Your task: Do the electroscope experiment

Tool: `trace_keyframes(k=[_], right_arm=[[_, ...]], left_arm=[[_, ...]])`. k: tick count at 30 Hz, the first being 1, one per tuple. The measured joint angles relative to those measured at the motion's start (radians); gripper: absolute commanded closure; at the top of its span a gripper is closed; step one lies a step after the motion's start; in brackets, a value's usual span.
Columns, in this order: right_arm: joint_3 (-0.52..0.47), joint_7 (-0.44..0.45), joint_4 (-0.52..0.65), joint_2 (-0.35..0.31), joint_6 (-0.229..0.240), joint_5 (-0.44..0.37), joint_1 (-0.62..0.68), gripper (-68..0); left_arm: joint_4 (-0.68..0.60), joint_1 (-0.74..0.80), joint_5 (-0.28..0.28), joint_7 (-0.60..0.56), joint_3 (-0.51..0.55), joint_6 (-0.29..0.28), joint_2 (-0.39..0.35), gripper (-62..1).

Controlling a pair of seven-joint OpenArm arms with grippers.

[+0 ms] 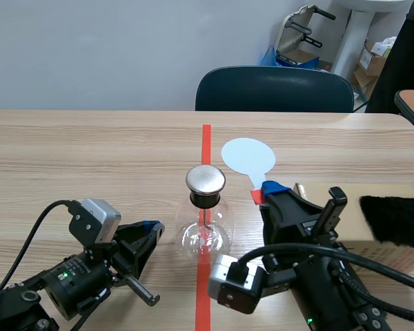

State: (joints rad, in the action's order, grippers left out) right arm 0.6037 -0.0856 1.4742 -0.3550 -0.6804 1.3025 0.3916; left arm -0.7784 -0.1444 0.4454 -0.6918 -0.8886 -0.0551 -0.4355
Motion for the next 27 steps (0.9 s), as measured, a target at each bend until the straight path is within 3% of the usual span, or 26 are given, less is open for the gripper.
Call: trace_keyframes(k=[15, 22, 27], right_arm=[[0.0, 0.244, 0.0, 0.0, 0.0, 0.008, 0.0, -1.7], [0.0, 0.287, 0.0, 0.0, 0.0, 0.01, 0.0, -1.7], [0.0, 0.269, 0.0, 0.0, 0.0, 0.011, 0.0, -1.7]], left_arm=[[0.0, -0.002, -0.026, 0.002, 0.0, -0.015, 0.0, -3.2], [0.0, -0.026, -0.026, 0.029, 0.0, -0.02, 0.0, -3.2], [0.0, -0.037, -0.026, 0.03, 0.0, -0.02, 0.0, -3.2]])
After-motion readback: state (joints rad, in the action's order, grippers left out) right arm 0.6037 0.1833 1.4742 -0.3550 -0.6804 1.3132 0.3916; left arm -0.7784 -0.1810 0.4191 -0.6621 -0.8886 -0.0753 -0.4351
